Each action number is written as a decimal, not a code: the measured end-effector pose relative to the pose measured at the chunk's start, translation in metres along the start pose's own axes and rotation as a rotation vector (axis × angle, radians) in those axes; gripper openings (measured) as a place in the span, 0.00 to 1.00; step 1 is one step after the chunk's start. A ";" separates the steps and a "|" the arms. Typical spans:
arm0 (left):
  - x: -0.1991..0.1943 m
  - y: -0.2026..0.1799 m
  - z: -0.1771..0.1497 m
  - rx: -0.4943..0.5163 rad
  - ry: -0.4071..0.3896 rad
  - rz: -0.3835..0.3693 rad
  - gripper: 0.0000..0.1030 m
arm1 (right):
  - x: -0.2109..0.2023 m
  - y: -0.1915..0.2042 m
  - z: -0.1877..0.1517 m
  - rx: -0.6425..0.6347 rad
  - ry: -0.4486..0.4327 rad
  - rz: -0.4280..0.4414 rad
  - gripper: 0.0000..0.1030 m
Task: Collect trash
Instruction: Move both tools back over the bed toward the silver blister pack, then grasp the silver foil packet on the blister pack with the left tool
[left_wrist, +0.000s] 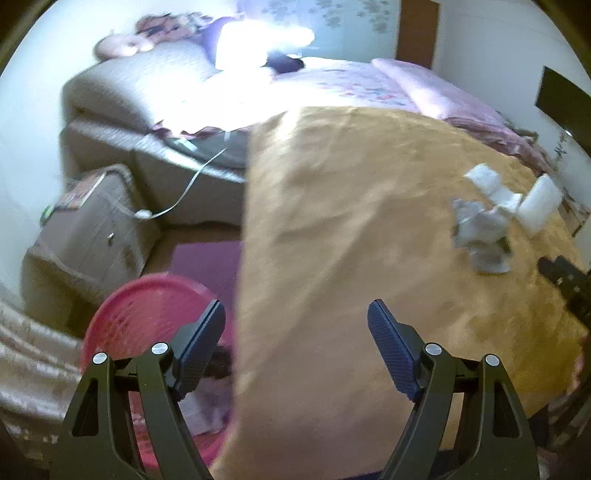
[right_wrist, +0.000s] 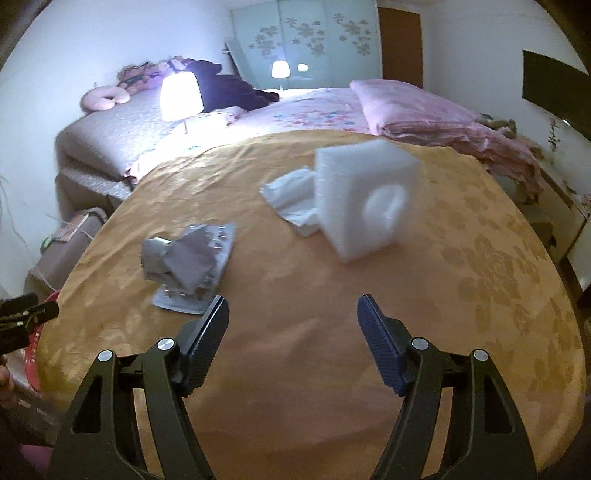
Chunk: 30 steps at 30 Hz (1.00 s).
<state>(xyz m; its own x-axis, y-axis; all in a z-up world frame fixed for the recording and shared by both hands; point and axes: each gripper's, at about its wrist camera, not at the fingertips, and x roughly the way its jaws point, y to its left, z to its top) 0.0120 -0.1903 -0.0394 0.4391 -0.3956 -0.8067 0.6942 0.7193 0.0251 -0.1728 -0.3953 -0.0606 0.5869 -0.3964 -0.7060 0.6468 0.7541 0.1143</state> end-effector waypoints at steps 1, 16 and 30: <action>0.001 -0.011 0.005 0.009 -0.005 -0.017 0.74 | 0.000 -0.002 0.000 0.004 0.001 0.000 0.68; 0.029 -0.118 0.057 0.133 0.009 -0.155 0.74 | 0.007 -0.018 -0.008 0.056 0.029 0.032 0.68; 0.049 -0.139 0.062 0.184 0.022 -0.165 0.51 | 0.004 -0.018 -0.013 0.045 0.007 0.043 0.69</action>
<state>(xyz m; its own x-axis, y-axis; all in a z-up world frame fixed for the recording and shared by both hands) -0.0279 -0.3453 -0.0463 0.3001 -0.4852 -0.8213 0.8485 0.5292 -0.0026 -0.1880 -0.4039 -0.0747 0.6109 -0.3604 -0.7049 0.6425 0.7459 0.1755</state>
